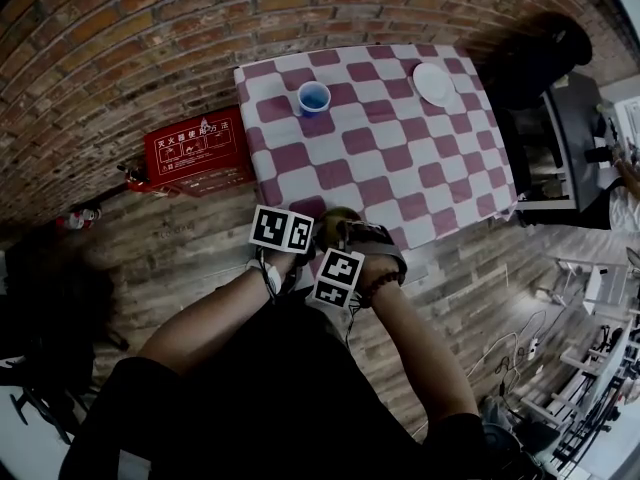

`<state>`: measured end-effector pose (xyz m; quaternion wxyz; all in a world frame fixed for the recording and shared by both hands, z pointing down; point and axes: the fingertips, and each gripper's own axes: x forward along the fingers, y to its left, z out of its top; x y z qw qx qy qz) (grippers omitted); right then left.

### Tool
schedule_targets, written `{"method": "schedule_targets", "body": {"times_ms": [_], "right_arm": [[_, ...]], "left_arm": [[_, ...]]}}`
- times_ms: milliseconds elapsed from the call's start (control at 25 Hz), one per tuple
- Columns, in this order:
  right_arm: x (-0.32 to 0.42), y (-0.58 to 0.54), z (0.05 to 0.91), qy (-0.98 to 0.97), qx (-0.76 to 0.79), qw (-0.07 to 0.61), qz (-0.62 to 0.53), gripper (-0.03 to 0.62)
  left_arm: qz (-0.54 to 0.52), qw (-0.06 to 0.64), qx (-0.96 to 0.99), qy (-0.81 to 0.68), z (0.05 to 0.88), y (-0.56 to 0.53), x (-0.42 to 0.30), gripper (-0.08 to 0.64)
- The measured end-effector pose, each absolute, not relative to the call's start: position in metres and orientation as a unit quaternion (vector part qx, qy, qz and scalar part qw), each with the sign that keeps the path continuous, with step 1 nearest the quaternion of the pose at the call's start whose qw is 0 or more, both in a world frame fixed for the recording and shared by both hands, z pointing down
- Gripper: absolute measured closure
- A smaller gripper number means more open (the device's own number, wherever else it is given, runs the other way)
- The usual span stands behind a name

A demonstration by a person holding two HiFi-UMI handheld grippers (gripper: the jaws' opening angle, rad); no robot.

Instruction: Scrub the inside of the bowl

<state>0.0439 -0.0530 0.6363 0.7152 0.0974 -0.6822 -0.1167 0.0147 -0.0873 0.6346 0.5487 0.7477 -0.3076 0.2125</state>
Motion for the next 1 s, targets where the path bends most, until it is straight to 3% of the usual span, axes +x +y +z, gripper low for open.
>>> {"method": "schedule_targets", "body": {"times_ms": [400, 1000], "right_arm": [[0.074, -0.06, 0.633, -0.658, 0.085, 0.741, -0.101, 0.437], [0.053, -0.065, 0.645, -0.675, 0.109, 0.727, -0.062, 0.437]], "left_arm": [[0.216, 0.548, 0.749, -0.303, 0.635, -0.085, 0.014, 0.494], [0.221, 0.554, 0.746, -0.297, 0.638, -0.082, 0.015, 0.494]]}}
